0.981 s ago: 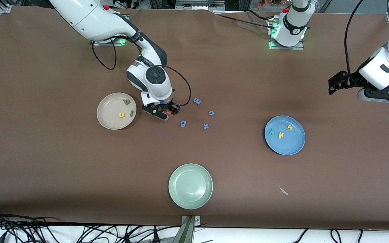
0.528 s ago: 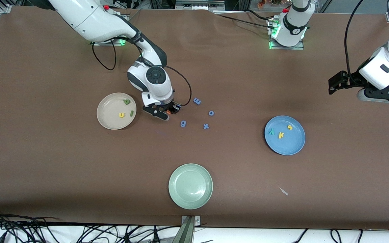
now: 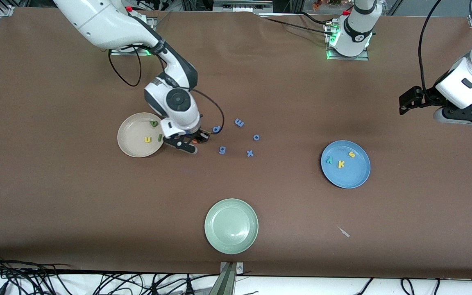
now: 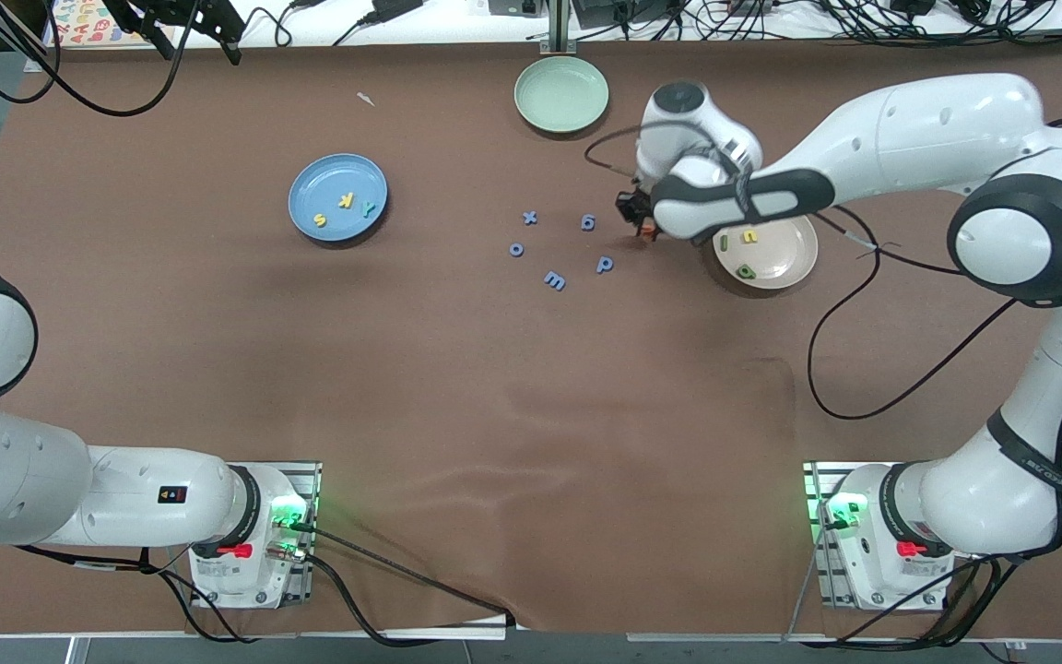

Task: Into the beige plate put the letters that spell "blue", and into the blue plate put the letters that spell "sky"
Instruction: 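Carry the orange e into the cream plate and open the right gripper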

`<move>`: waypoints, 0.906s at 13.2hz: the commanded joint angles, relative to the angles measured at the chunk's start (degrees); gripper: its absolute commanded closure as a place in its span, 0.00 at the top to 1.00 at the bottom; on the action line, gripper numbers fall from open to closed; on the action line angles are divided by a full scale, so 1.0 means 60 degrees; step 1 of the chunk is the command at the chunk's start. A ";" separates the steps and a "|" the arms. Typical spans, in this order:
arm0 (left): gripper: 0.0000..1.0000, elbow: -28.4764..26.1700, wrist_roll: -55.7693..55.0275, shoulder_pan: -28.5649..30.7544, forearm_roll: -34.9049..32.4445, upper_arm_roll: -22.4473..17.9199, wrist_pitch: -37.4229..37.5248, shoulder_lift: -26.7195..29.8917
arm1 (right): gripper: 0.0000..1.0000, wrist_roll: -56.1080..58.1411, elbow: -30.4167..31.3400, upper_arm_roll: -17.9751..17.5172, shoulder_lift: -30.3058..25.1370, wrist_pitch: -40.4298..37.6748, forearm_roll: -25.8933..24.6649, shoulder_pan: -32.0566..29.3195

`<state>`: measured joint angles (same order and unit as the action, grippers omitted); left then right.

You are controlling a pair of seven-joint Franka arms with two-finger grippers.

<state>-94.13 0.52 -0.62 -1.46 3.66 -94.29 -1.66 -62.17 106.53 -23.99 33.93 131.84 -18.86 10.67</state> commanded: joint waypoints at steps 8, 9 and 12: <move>1.00 0.0147 0.0222 -0.0014 -0.0196 -0.0010 0.0145 0.0027 | 0.12 0.5233 0.2181 0.0731 -0.3075 -0.2153 0.0815 -0.1338; 1.00 0.0147 0.0222 0.0001 -0.0196 -0.0010 0.0130 0.0027 | 0.33 0.5481 0.2196 0.0804 -0.3222 -0.2226 0.0829 -0.1353; 1.00 0.0147 0.0222 -0.0014 -0.0196 -0.0010 0.0144 0.0027 | 0.99 0.5894 0.2080 0.0995 -0.3603 -0.2753 0.0844 -0.1397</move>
<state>-94.07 0.62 -0.62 -1.47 3.66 -94.29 -1.65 -29.32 117.80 -18.35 15.62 117.01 -15.01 2.82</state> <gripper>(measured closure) 0.000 0.608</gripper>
